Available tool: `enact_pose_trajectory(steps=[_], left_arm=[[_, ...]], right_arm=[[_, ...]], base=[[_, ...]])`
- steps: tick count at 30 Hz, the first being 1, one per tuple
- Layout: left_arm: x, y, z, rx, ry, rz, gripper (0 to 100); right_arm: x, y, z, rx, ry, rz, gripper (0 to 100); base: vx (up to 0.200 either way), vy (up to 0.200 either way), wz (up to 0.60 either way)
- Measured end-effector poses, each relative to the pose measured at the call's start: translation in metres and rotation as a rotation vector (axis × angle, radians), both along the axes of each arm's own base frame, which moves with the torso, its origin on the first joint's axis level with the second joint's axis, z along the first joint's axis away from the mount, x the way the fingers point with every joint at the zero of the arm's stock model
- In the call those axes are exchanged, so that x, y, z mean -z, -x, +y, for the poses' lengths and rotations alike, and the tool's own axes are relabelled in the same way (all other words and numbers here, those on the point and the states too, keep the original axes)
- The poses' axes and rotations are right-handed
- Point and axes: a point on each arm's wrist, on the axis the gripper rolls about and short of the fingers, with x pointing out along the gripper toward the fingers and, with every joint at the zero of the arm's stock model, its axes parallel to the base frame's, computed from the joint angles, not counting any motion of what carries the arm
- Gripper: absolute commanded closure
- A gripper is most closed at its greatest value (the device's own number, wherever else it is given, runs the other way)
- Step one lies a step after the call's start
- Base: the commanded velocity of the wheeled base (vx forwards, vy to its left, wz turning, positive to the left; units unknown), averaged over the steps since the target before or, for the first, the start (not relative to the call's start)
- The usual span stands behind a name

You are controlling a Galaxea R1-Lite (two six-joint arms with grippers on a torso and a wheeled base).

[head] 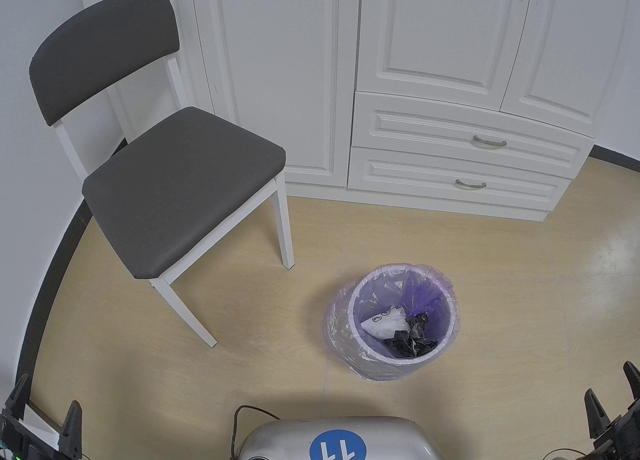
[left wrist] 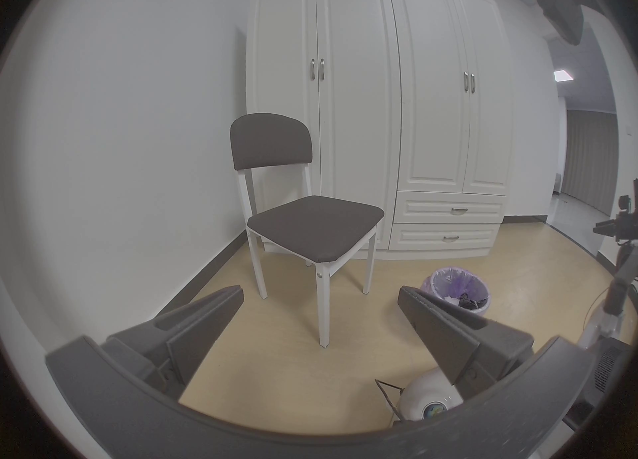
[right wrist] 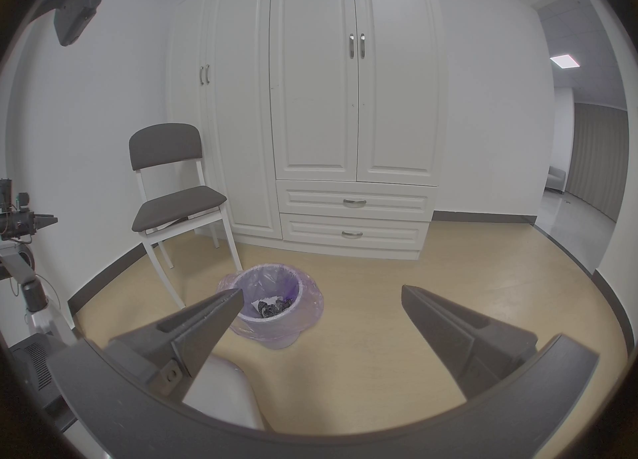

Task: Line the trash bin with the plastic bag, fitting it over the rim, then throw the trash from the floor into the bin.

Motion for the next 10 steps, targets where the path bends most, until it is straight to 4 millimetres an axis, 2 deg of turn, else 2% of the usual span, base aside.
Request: enact_pose_trajectory(steps=[10], left_arm=[[-0.0004,0.0000,0.0001,-0.007,0.005,-0.004,0]], right_arm=[[-0.0002,0.0000,0.0000,0.000,-0.002,-0.001,0]], base=[[0.000,0.000,0.00]])
